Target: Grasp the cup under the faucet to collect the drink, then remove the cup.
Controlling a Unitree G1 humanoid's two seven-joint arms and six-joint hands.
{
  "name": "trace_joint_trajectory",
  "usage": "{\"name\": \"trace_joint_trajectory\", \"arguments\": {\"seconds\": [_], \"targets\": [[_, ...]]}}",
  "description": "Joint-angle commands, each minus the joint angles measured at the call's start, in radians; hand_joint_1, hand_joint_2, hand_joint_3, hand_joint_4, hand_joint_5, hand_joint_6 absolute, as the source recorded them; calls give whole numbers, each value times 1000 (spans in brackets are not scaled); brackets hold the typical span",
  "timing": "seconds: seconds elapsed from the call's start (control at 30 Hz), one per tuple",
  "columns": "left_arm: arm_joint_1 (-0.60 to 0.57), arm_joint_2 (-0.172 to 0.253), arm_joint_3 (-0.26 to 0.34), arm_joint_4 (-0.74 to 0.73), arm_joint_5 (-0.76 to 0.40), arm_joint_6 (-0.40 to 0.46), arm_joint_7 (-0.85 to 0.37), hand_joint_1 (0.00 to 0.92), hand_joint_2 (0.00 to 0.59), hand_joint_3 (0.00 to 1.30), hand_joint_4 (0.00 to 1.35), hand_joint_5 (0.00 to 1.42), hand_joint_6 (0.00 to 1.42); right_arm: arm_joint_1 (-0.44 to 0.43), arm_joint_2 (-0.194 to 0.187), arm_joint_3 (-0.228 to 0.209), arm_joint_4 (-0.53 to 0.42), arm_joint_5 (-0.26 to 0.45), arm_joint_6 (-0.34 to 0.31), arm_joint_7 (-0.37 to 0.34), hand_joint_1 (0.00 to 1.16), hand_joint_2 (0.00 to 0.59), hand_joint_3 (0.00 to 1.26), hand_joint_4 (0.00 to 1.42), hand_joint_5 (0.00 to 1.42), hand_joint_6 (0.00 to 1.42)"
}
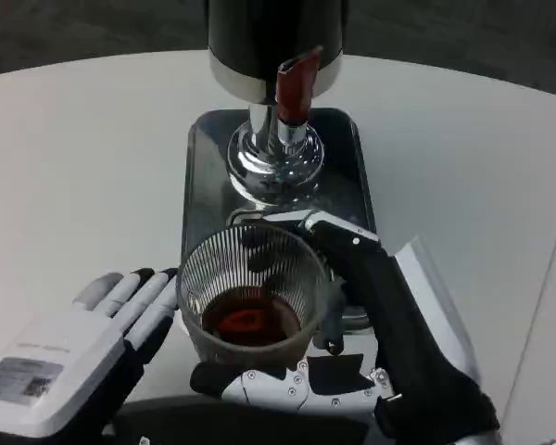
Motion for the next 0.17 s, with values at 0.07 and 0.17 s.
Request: {"name": "trace_joint_trajectory", "arguments": {"seconds": [0.07,0.17], "targets": [[11,-4,-11,-21,16,7,-13,0,9,0,0,0,0,15,27,12,-37,12,-26,-9,1087,65,711,965,967,1305],[-4,-2,-9,-9,29,13,-6,0,12,0,0,0,0,13,28,9,-35,15,-25,-8,1085,65,713,965,967,1307]]}}
